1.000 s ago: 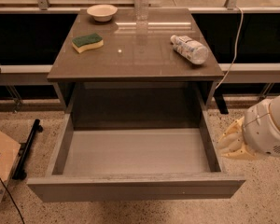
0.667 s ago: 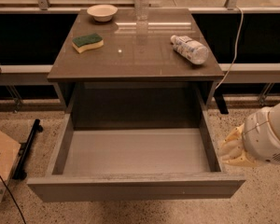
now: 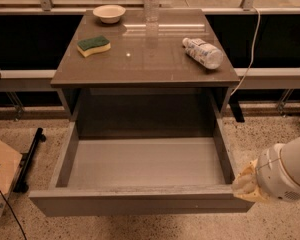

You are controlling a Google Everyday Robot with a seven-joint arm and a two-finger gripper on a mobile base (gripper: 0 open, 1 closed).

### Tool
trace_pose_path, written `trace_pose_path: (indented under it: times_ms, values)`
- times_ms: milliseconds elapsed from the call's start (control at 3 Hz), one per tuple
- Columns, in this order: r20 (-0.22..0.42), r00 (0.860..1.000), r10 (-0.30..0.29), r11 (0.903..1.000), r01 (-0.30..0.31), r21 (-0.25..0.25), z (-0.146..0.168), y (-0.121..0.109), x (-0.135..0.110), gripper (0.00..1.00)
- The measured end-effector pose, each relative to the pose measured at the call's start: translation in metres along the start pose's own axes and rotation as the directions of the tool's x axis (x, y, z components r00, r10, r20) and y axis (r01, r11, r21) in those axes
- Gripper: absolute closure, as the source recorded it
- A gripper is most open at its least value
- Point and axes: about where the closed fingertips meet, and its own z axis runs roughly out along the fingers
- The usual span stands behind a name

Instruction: Close top drawer

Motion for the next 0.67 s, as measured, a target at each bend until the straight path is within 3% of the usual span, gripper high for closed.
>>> trace_pose_path:
  times_ms: [667]
  values:
    - [0.039, 0.997, 0.064, 0.9975, -0.063, -0.032, 0.056, 0.014, 0.033, 1.00]
